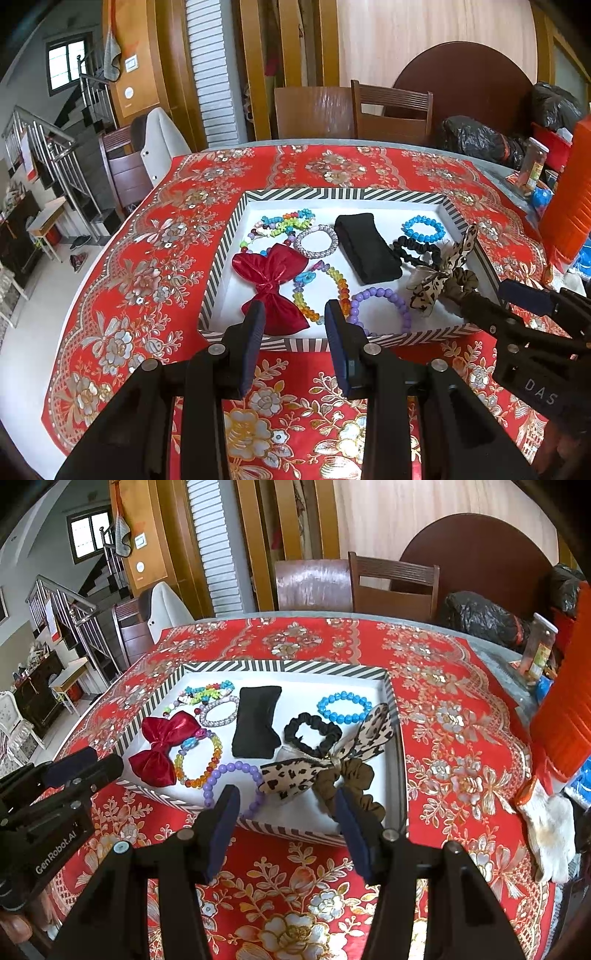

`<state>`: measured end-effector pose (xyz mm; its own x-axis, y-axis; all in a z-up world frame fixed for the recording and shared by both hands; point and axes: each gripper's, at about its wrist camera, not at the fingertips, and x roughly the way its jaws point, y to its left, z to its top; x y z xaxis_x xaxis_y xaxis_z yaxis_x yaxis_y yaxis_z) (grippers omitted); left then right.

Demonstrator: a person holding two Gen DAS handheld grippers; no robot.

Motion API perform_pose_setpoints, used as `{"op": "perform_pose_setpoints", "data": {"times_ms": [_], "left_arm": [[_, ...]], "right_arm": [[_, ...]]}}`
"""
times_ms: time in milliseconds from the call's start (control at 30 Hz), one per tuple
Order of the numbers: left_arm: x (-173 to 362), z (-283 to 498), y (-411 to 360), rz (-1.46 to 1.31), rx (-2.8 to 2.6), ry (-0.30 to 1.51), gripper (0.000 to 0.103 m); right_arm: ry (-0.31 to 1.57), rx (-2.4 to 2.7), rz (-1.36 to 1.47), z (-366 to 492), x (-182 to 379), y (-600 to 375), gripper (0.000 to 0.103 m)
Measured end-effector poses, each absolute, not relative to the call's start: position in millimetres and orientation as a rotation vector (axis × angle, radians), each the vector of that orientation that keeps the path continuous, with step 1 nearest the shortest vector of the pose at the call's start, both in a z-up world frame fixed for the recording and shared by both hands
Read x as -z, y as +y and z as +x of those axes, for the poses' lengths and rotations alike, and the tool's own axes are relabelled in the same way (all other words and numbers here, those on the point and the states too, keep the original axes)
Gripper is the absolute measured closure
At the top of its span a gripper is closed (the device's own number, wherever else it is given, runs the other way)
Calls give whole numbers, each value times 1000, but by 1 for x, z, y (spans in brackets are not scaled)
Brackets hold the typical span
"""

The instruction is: Organize jewelry

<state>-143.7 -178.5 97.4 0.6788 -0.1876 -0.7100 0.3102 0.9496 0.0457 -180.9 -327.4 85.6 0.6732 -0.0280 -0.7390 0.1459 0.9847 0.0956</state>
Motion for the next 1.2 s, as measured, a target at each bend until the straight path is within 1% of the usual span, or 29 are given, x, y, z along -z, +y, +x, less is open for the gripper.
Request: {"op": "perform_pose_setpoints", "data": {"times_ms": [1200], "left_arm": [[-92, -145, -182, 168, 301, 785, 69]], "right_arm": [[839, 86, 139, -181, -85, -323, 46]]}}
